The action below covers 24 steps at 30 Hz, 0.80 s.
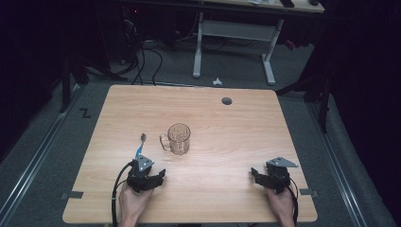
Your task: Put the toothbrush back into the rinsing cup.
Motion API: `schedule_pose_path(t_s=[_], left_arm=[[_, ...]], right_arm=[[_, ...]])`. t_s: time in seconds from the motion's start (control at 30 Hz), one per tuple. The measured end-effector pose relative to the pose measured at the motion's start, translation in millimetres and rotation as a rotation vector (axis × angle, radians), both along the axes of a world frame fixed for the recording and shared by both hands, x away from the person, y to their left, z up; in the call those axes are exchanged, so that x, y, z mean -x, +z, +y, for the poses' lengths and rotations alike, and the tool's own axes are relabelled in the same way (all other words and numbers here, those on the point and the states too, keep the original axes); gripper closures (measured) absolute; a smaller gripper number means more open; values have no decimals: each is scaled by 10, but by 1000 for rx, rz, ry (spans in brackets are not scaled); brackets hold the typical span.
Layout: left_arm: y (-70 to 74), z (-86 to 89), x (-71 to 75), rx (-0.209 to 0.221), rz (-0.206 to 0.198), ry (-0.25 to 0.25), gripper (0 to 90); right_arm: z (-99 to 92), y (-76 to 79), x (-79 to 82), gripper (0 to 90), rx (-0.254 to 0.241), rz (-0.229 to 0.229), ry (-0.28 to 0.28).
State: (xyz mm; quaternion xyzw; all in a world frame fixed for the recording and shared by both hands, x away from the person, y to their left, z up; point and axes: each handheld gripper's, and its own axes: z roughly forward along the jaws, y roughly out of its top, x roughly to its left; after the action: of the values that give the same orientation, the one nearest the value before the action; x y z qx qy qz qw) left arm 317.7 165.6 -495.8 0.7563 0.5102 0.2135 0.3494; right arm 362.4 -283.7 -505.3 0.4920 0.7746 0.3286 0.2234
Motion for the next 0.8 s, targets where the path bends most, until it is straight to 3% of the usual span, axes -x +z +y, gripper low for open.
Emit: schedule_pose_path(t_s=[0.27, 0.8], left_arm=[[46, 82, 54, 55, 30, -49, 406], [229, 359, 211, 85, 2, -44, 467]], right_arm=[[-1, 0, 0, 295, 1, 0, 0], [3, 0, 2, 290, 1, 0, 5]])
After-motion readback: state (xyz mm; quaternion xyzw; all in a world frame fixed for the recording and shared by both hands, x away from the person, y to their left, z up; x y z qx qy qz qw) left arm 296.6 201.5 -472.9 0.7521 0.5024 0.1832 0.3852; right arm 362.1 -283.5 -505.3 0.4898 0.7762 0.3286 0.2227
